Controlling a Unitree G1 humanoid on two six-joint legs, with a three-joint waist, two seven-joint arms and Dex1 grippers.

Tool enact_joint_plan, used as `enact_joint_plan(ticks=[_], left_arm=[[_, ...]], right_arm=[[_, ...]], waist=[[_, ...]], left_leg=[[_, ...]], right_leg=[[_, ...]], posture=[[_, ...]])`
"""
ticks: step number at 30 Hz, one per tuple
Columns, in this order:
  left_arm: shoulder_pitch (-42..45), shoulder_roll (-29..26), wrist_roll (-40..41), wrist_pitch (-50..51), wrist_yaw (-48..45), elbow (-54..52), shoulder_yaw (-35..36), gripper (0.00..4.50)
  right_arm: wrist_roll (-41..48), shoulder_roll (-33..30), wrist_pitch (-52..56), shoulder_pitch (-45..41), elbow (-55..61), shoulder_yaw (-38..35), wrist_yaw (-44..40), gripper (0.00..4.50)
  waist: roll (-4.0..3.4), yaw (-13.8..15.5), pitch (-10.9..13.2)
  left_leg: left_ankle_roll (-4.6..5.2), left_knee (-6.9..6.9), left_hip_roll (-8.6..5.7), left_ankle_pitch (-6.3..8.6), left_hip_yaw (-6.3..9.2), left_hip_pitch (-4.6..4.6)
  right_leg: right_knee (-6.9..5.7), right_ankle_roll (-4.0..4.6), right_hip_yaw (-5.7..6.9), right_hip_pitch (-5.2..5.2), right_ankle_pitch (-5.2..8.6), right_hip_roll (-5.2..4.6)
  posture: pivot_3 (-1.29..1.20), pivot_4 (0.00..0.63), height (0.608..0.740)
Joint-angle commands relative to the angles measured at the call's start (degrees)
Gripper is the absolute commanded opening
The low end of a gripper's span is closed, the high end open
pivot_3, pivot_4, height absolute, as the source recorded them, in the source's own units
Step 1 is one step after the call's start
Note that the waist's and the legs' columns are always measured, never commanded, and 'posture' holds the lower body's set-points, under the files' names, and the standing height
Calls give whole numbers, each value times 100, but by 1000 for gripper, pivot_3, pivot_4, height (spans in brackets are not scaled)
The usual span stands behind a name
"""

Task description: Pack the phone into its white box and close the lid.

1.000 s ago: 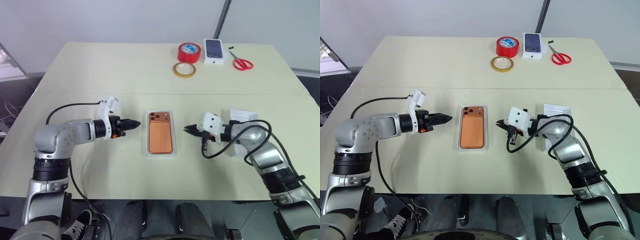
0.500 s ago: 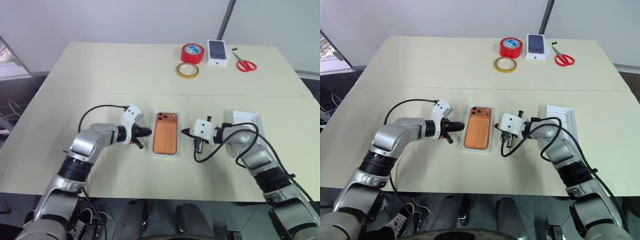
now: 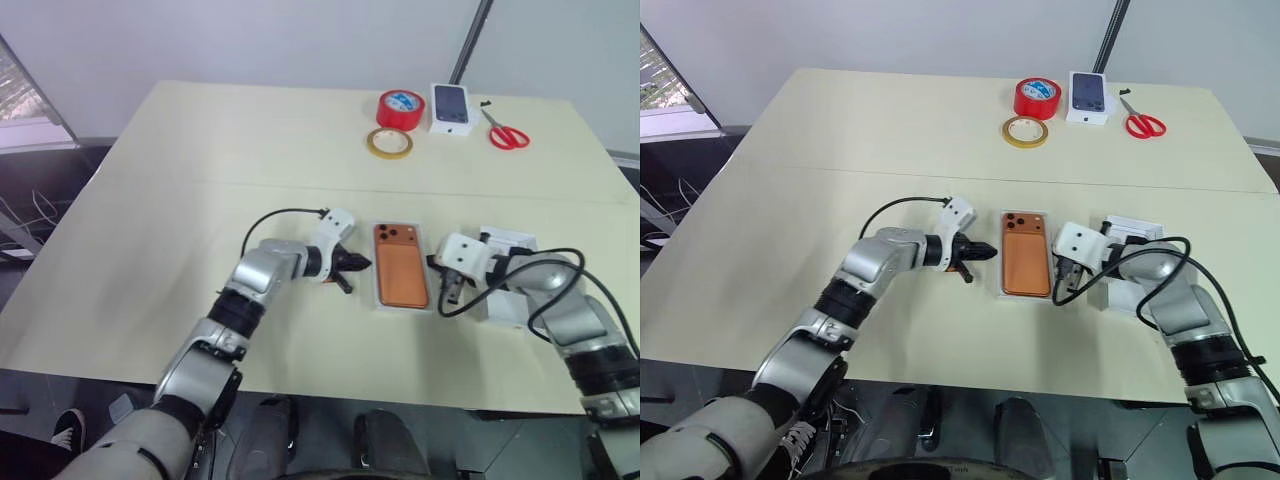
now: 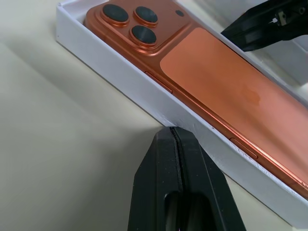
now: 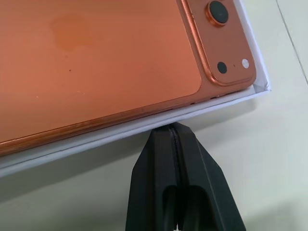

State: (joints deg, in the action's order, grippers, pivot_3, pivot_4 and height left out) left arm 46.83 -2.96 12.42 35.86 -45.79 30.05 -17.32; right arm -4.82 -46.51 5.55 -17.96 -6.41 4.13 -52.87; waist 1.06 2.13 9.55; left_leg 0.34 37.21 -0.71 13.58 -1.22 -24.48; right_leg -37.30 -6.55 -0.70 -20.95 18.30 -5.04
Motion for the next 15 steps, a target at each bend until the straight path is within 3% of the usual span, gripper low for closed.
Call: enact_joint_plan(ticks=[1, 9, 15], left_arm=[[223, 453, -9, -279, -340, 98, -204, 26], [153, 481, -261, -475, -440, 160, -120, 26], [359, 8, -320, -902, -513, 619, 298, 26]], right_arm=[[130, -59, -187, 143, 384, -30, -79, 0], [69, -132, -122, 342, 479, -129, -12, 0], [160, -266, -44, 494, 588, -298, -102, 0]], waist=[[0, 2, 0], [0, -1, 0], [1, -31, 1]], left_leg=[[0, 0, 0, 0, 0, 0], [0, 0, 1, 0, 1, 0], [0, 0, 4, 0, 1, 1]], right_leg=[[0, 0, 0, 0, 0, 0], [-1, -1, 1, 0, 0, 1], [-3, -1, 2, -2, 0, 3]], posture=[[0, 150, 728], [0, 150, 728], [0, 150, 728]])
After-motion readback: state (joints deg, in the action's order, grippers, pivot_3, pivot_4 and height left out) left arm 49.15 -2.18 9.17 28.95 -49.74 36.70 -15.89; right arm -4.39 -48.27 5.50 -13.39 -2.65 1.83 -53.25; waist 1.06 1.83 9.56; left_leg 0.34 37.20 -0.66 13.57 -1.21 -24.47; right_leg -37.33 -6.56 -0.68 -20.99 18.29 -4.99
